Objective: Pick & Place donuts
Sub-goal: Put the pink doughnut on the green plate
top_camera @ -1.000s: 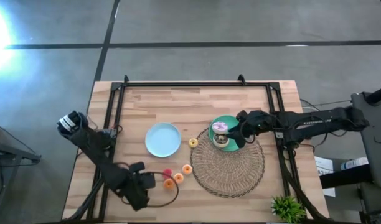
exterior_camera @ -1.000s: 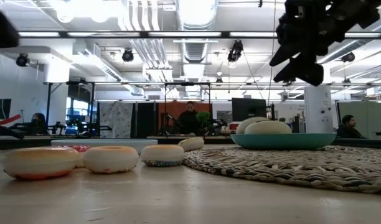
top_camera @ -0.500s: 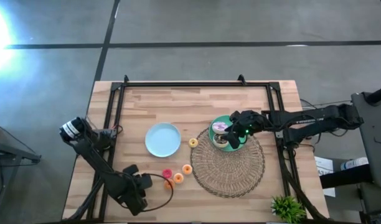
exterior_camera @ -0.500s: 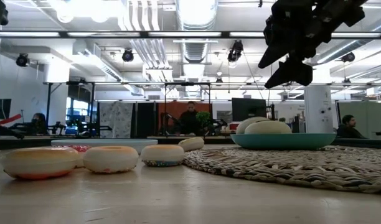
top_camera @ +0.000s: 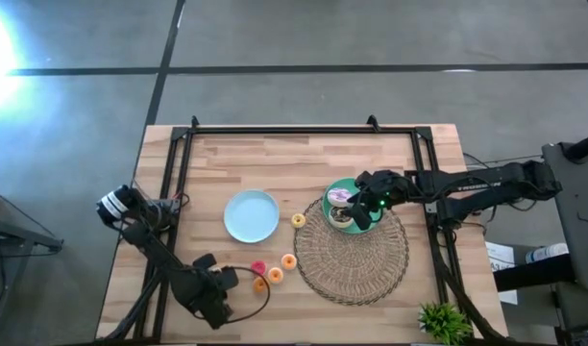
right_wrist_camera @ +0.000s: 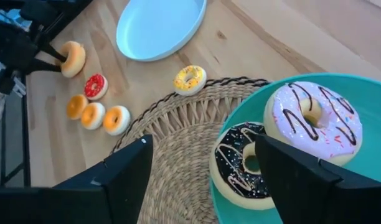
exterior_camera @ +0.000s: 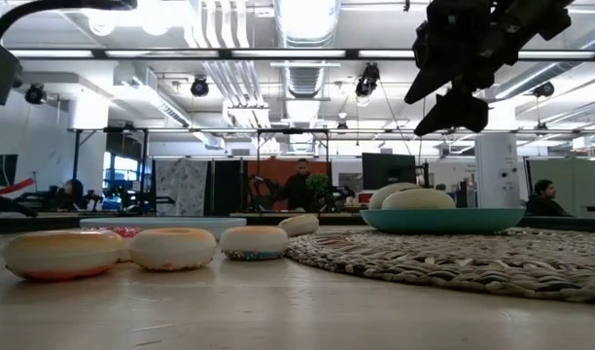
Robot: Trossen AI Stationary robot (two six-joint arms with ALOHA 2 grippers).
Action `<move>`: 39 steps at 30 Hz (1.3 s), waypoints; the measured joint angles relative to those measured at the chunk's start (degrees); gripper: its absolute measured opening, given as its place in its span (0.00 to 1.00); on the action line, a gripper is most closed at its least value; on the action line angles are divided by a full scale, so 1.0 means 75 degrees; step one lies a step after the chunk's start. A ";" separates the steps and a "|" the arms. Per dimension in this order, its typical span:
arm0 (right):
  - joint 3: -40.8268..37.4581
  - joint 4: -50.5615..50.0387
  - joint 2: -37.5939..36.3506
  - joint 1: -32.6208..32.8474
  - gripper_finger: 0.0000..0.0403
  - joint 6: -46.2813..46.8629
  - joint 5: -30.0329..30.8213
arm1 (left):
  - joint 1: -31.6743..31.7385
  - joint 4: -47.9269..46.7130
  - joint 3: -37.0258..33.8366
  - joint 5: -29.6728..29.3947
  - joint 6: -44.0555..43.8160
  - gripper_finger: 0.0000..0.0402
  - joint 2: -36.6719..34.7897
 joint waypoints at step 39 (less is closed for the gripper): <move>0.4370 -0.1144 0.2686 0.1035 0.62 -0.8984 -0.0167 | 0.5856 0.6413 -0.0338 0.4480 0.4062 0.00 -0.2994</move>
